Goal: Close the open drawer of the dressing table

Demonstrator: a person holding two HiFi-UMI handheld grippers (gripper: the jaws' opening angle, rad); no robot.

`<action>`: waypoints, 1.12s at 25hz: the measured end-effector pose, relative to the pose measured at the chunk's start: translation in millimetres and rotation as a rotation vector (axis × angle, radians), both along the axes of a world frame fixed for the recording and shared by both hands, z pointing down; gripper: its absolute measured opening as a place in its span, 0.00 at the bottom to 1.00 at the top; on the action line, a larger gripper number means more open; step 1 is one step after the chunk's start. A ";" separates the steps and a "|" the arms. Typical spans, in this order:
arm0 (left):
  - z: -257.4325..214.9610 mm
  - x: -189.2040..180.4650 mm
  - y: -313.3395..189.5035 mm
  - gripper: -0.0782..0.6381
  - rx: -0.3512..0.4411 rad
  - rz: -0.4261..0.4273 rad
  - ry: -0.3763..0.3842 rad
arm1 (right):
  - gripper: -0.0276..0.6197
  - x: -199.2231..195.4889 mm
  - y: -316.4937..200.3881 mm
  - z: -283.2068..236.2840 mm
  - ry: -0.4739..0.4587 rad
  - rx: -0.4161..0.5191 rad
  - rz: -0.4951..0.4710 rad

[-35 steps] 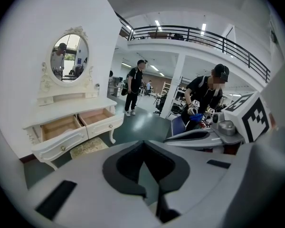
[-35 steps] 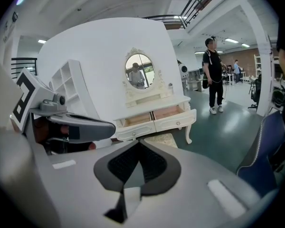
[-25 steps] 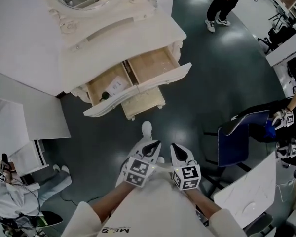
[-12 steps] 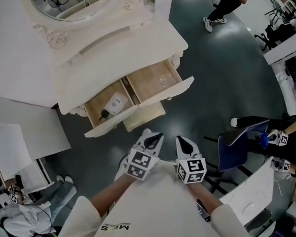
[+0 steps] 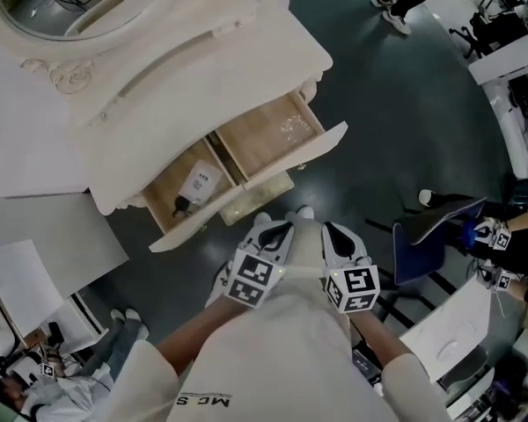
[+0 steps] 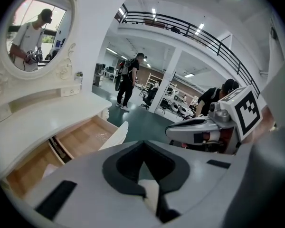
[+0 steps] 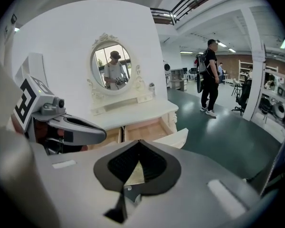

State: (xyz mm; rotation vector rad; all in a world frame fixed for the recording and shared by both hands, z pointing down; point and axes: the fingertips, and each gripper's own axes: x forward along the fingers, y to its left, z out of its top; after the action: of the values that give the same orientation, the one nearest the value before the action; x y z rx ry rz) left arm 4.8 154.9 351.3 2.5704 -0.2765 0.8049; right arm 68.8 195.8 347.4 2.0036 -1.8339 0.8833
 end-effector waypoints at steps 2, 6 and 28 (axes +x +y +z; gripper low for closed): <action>3.1 5.3 -6.9 0.12 -0.005 -0.006 -0.011 | 0.05 4.8 -7.1 3.5 -0.006 -0.006 -0.007; 10.6 16.7 -22.6 0.12 -0.006 -0.044 -0.032 | 0.05 12.1 -27.4 9.5 -0.012 -0.002 -0.051; 85.8 34.8 -75.5 0.12 -0.109 -0.333 -0.114 | 0.05 22.6 -109.7 76.5 -0.057 -0.063 -0.188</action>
State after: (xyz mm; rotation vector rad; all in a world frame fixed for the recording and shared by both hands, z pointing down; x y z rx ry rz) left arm 39.6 79.4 437.1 2.2964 -0.6567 0.8156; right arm 91.4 86.2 423.8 1.7522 -1.9613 0.9386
